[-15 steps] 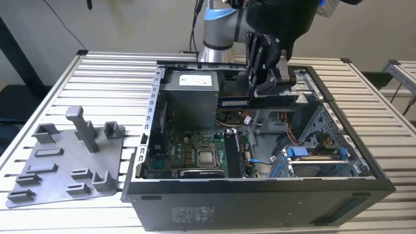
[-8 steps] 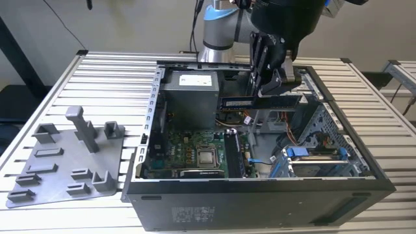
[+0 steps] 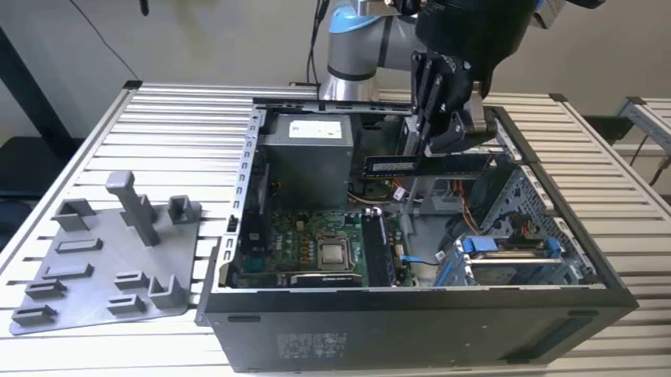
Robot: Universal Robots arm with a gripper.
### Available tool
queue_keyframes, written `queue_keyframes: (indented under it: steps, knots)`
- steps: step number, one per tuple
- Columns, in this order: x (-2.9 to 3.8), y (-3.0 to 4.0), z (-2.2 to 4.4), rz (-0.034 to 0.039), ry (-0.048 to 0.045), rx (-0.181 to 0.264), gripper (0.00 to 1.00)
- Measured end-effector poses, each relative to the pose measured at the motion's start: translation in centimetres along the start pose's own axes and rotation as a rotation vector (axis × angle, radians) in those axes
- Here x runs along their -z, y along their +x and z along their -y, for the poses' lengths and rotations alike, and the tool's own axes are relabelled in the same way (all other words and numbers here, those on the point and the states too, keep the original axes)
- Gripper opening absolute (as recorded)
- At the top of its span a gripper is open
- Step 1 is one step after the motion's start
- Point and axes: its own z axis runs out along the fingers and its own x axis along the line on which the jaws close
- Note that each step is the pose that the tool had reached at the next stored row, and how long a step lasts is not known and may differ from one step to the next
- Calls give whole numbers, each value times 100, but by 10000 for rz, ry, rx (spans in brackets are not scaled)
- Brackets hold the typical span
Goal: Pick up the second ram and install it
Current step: 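Pick up the second ram and move it above second insertion slot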
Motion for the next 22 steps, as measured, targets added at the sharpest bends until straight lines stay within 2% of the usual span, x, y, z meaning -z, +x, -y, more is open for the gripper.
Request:
queue_keyframes:
  steps: [17, 22]
  knots:
    - [-1, 3, 82, 0, 0, -1, 14]
    - [-4, -14, 79, -1, 0, -35, 14]
